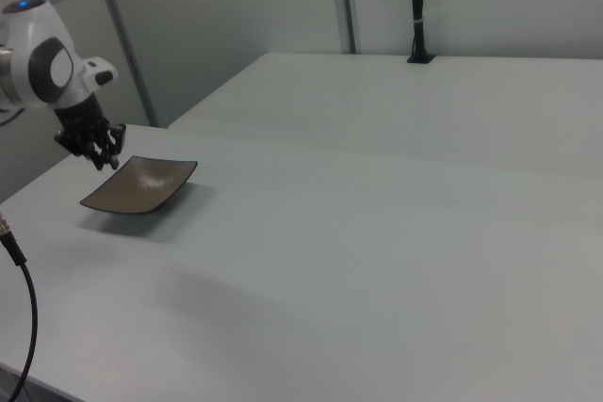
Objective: Strawberries on a ceramic plate
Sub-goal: 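Lift the strawberry and carry it toward the brown plate, then lower the strawberry onto the plate center and open the gripper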
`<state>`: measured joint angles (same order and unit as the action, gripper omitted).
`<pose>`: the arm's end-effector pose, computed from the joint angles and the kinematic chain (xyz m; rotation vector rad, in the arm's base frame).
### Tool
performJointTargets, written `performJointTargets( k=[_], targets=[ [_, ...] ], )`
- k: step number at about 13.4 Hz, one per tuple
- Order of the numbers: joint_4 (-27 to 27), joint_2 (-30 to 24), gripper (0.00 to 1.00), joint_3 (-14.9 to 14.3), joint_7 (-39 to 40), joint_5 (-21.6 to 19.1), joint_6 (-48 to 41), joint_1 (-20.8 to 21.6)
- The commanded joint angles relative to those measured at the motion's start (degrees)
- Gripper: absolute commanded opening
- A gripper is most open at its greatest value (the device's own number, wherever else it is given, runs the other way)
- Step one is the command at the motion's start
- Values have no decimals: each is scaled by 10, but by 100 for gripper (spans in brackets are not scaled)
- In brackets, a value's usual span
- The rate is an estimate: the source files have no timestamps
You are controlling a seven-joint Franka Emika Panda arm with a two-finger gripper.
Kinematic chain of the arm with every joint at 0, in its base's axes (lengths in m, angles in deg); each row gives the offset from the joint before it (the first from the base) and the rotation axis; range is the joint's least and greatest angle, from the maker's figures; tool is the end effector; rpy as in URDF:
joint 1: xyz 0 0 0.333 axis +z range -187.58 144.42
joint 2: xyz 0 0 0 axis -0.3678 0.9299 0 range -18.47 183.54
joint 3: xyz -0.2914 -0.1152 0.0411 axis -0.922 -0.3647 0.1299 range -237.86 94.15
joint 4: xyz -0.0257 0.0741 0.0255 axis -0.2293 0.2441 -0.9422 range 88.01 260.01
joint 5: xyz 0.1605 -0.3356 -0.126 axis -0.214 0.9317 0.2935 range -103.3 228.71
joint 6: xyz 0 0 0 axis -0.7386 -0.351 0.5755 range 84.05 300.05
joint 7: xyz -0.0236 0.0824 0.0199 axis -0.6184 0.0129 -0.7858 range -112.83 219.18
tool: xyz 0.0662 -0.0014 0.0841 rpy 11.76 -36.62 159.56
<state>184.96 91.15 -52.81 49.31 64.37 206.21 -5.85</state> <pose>0.5198 0.3468 0.4999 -2.9258 -0.8153 -0.2920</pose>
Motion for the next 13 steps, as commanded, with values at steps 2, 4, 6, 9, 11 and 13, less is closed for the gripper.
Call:
performJointTargets(
  k=[2,4,6,9,11,13],
  targets=[
    [-81,34,18,-3,-66,-3,-16,5],
    [-103,52,18,-9,-89,1,-13,8],
    [-118,70,18,-9,-109,2,-6,11],
    [-120,90,18,-19,-141,0,74,25],
    [-117,113,18,-19,-158,-2,136,28],
    [-116,142,18,-20,-170,0,167,35]
  ],
)
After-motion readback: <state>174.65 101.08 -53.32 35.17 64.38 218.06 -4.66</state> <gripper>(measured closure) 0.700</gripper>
